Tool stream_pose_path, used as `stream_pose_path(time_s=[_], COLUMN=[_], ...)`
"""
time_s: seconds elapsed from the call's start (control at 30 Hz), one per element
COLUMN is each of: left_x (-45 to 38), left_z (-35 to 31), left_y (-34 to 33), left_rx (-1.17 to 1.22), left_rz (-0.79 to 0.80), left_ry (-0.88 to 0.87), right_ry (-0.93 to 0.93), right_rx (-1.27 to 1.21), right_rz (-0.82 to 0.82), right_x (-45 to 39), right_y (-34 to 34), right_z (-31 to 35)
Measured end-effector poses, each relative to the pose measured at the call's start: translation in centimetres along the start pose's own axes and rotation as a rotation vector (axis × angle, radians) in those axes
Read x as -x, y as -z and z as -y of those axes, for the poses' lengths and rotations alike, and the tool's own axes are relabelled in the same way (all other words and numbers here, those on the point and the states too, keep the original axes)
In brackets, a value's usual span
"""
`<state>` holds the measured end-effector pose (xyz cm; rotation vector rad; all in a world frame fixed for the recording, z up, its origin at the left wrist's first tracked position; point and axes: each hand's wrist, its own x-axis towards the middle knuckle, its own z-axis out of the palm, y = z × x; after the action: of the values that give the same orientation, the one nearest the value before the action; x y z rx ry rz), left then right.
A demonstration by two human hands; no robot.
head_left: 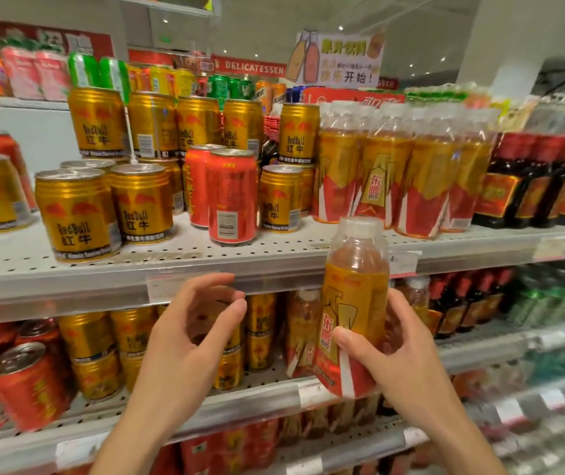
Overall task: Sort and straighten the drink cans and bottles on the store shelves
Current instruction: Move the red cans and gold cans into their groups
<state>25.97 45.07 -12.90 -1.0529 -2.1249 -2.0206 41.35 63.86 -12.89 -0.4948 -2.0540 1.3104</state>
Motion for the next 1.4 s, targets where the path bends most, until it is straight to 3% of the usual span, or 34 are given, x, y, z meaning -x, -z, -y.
stream_pose_path(time_s=[0.33, 0.57, 0.87, 0.93, 1.03, 1.13, 1.4], left_x=[-5.0, -9.9, -10.8, -11.2, -11.7, -11.9, -12.6], left_z=[-5.6, -5.6, -5.8, -6.5, -6.8, -6.3, -5.3], left_y=[-3.2, -8.7, -12.2, -13.3, -14.8, -15.5, -16.7], left_rx=[-0.139, -0.198, -0.300, -0.315, -0.300, -0.285, -0.300], left_rz=[-0.025, -0.046, -0.088, -0.044, -0.018, -0.051, -0.103], left_ry=[-0.205, -0.188, -0.188, -0.200, -0.210, -0.224, -0.252], right_ry=[0.278, 0.306, 0.410, 0.512, 0.831, 0.868, 0.782], right_rx=[0.034, 0.104, 0.224, 0.268, 0.372, 0.484, 0.516], right_rz=[-0.015, 0.018, 0.098, 0.030, -0.281, -0.511, -0.441], right_x=[-8.8, -16.6, -17.5, -17.2, -17.0, -17.8, -19.0], right_y=[5.6, 5.4, 7.2, 9.0, 11.7, 13.2, 12.9], right_z=[4.5, 2.3, 1.8, 1.8, 1.1, -0.4, -3.4])
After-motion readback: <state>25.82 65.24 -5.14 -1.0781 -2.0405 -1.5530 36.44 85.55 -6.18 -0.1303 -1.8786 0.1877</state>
